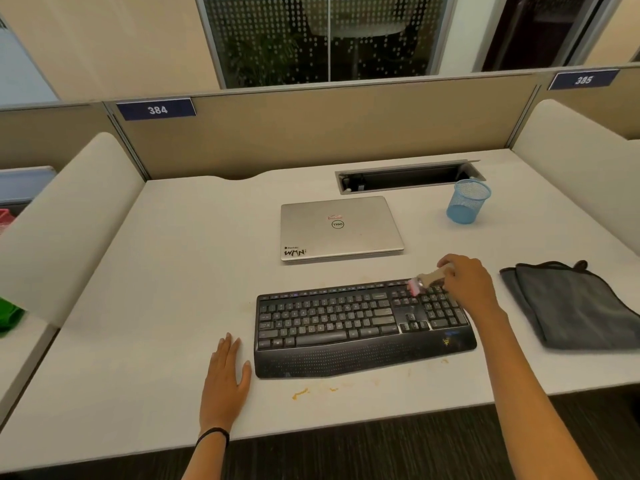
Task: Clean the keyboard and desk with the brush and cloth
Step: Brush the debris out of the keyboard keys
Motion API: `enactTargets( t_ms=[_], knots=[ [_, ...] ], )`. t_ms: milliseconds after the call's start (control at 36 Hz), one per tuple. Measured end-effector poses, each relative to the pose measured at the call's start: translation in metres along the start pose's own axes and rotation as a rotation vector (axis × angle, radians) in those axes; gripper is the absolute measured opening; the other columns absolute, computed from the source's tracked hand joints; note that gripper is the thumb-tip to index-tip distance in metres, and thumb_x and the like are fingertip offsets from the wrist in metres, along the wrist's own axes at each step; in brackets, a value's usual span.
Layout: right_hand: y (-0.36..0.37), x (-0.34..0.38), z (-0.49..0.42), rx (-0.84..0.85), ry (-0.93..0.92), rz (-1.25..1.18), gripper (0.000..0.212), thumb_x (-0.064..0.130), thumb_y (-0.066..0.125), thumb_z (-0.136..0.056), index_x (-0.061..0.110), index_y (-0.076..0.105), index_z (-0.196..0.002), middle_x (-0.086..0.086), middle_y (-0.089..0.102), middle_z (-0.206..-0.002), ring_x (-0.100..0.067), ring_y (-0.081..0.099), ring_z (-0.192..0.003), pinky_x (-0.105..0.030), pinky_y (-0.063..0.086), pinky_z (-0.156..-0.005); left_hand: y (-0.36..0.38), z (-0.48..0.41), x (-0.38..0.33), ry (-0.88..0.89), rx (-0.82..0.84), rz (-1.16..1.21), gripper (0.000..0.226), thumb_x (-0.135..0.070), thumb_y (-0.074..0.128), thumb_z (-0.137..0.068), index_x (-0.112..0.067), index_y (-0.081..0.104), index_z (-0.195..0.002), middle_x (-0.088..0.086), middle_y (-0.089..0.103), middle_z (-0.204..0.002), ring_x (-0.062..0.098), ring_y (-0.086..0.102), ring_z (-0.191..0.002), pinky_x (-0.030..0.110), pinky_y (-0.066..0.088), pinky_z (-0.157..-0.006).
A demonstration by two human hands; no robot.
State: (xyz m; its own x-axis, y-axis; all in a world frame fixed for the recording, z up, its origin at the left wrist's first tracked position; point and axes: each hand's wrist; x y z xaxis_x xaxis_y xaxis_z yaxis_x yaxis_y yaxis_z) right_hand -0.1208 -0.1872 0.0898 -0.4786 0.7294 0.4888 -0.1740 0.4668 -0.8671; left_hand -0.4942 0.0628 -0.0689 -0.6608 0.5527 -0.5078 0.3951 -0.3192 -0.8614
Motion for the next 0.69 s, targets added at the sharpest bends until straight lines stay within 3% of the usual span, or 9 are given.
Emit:
enactTargets(
  t_ms=[139, 250, 389, 500, 583, 694],
  knots=[
    [0.001, 0.009, 0.001, 0.079, -0.029, 0.028, 0.024, 0.004, 0.043, -0.089, 0.010, 0.066, -0.095, -0.010, 0.067, -0.096, -0.022, 0.057, -0.082, -0.028, 0.042, -0.065, 0.000, 0.000, 0.000, 0.006, 0.001, 0.003, 0.059, -0.025, 0.049, -0.096, -0.014, 0.022, -0.148, -0.008, 0.007, -0.153, 0.005, 0.003, -0.140, 0.028, 0.003, -0.116],
    [0.007, 0.018, 0.004, 0.102, -0.032, -0.022, 0.023, 0.004, 0.043, -0.091, 0.006, 0.065, -0.098, -0.015, 0.066, -0.098, -0.025, 0.060, -0.085, -0.037, 0.052, -0.073, 0.000, -0.001, 0.000, 0.005, 0.003, 0.001, 0.060, -0.024, 0.049, -0.096, -0.014, 0.022, -0.149, -0.006, 0.008, -0.154, 0.005, 0.003, -0.140, 0.029, 0.003, -0.117],
    [0.014, 0.027, 0.008, 0.007, -0.078, -0.048, 0.026, 0.003, 0.039, -0.094, 0.000, 0.062, -0.107, -0.019, 0.065, -0.103, -0.028, 0.058, -0.093, -0.030, 0.046, -0.070, 0.000, 0.000, 0.000, 0.007, 0.003, 0.006, 0.060, -0.024, 0.049, -0.096, -0.014, 0.022, -0.149, -0.009, 0.006, -0.152, 0.005, 0.004, -0.140, 0.029, 0.004, -0.116],
    [0.010, 0.028, 0.009, 0.100, -0.022, -0.068, 0.021, -0.001, 0.047, -0.088, -0.001, 0.065, -0.098, -0.020, 0.065, -0.099, -0.028, 0.062, -0.087, -0.038, 0.054, -0.075, 0.001, 0.000, 0.001, 0.005, 0.005, 0.003, 0.060, -0.025, 0.048, -0.096, -0.014, 0.021, -0.149, -0.007, 0.007, -0.154, 0.005, 0.003, -0.141, 0.029, 0.004, -0.117],
    [0.008, 0.030, 0.006, 0.157, 0.002, -0.035, 0.020, -0.003, 0.050, -0.085, -0.001, 0.066, -0.096, -0.020, 0.065, -0.097, -0.027, 0.063, -0.081, -0.036, 0.054, -0.074, 0.001, 0.000, 0.001, 0.009, 0.006, -0.007, 0.060, -0.025, 0.048, -0.096, -0.014, 0.021, -0.149, -0.006, 0.007, -0.154, 0.005, 0.002, -0.141, 0.028, 0.003, -0.117],
    [0.014, 0.036, 0.003, 0.093, -0.025, -0.053, 0.023, -0.001, 0.047, -0.088, -0.001, 0.064, -0.104, -0.021, 0.063, -0.105, -0.029, 0.061, -0.091, -0.031, 0.049, -0.074, 0.000, 0.000, 0.001, 0.009, 0.008, -0.011, 0.060, -0.025, 0.048, -0.096, -0.013, 0.022, -0.149, -0.007, 0.006, -0.154, 0.005, 0.002, -0.141, 0.027, 0.002, -0.116]
  ],
)
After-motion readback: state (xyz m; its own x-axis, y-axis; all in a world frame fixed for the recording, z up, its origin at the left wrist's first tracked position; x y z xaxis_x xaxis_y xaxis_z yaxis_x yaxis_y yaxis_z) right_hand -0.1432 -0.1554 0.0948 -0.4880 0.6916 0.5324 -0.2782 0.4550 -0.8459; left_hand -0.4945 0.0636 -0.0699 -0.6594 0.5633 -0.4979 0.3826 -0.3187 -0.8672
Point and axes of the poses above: each hand's wrist, its own z-axis away from the middle knuckle, its own y-axis out of the palm, x = y × z
